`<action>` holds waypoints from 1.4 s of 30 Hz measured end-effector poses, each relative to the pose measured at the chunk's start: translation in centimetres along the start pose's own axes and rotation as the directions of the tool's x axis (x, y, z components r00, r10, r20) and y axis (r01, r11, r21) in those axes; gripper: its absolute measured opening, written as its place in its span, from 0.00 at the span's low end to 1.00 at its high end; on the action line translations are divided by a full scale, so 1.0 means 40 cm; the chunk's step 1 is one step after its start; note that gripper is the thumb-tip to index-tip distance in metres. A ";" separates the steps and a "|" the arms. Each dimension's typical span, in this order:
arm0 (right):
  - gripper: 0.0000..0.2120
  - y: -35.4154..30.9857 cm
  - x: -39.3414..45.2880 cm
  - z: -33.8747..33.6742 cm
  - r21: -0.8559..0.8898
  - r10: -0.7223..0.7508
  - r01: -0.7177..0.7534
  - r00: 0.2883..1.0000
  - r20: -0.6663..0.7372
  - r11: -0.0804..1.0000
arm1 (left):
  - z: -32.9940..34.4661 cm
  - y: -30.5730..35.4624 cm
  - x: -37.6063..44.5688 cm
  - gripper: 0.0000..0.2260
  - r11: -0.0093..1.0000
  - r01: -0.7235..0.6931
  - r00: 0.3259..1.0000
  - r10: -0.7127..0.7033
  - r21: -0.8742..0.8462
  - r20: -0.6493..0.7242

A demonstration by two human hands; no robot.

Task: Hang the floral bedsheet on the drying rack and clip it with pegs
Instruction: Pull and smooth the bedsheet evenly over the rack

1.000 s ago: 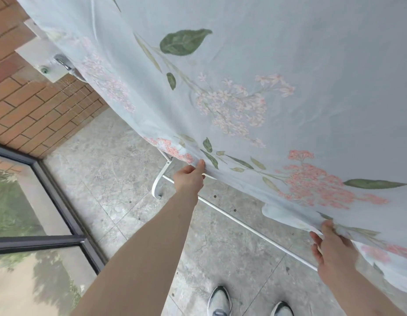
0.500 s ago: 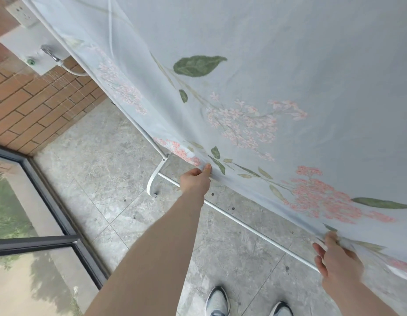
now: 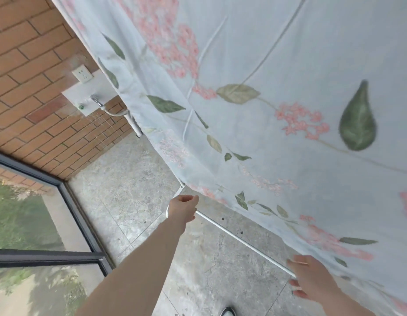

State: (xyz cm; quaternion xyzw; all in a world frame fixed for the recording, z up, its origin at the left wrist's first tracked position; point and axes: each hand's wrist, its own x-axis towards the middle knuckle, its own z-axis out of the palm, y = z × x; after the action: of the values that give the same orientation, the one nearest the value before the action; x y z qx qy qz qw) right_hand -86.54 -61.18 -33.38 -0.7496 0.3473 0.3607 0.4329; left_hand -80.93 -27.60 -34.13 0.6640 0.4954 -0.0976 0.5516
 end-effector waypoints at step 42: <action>0.17 -0.659 -0.935 -0.190 -0.325 -0.892 0.855 0.447 0.068 0.404 | -0.855 1.169 -0.680 0.11 0.730 -0.684 0.637 0.610 0.021 -0.471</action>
State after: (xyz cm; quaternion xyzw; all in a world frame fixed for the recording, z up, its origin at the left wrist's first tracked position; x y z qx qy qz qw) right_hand -81.41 -50.10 11.37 -0.8973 -0.1334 0.0863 0.4118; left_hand -72.70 -9.58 26.73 0.7544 0.3426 0.3022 0.4714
